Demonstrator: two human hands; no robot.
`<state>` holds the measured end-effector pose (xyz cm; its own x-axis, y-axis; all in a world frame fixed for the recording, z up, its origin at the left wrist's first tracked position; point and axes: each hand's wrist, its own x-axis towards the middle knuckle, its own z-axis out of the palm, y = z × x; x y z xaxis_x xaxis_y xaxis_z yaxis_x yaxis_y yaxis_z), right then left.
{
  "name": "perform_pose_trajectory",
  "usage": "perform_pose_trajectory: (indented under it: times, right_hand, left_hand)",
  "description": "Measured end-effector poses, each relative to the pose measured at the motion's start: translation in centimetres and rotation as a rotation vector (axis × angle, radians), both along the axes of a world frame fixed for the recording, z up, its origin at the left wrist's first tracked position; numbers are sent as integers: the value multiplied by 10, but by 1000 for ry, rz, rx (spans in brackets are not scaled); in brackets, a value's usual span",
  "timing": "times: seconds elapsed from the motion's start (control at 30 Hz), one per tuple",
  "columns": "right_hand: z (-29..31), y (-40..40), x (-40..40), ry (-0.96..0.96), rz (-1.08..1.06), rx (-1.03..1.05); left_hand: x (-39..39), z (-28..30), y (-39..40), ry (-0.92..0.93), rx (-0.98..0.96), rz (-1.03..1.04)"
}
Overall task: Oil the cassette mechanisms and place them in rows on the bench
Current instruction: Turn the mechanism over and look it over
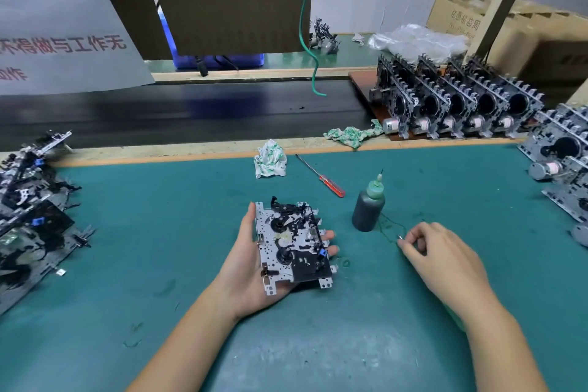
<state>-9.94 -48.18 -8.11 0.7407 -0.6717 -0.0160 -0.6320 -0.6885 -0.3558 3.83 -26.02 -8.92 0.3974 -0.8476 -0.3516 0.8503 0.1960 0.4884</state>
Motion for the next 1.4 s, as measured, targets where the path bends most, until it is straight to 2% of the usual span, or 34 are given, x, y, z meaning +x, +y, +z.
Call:
perform_pose_trajectory:
  times: [0.07, 0.13, 0.3, 0.4, 0.6, 0.7, 0.9, 1.1, 1.4]
  right_hand:
    - [2, 0, -2, -21, 22, 1]
    - [9, -6, -6, -57, 58, 90]
    - [40, 3, -15, -237, 264, 918]
    - [46, 26, 1, -205, 342, 1105]
    - [41, 44, 30, -10, 446, 1212]
    - [34, 45, 29, 13, 505, 1291]
    - [31, 49, 28, 62, 556, 1158]
    - [29, 53, 27, 77, 489, 1120]
    - [27, 57, 24, 65, 500, 1160]
  left_hand:
    - [0, 1, 1, -15, -4, -12]
    - [-1, 3, 1, -14, -14, -16]
    - [-2, 4, 2, -20, -19, -64]
    - [-1, 3, 3, -37, 6, -92]
    - [-1, 0, 0, -55, 80, -92]
    - [-1, 0, -1, -80, 107, -104]
    - [-2, 1, -1, -73, 106, -99]
    - [-3, 2, 0, -74, 111, -110]
    - [-5, 4, -1, -86, 150, -108]
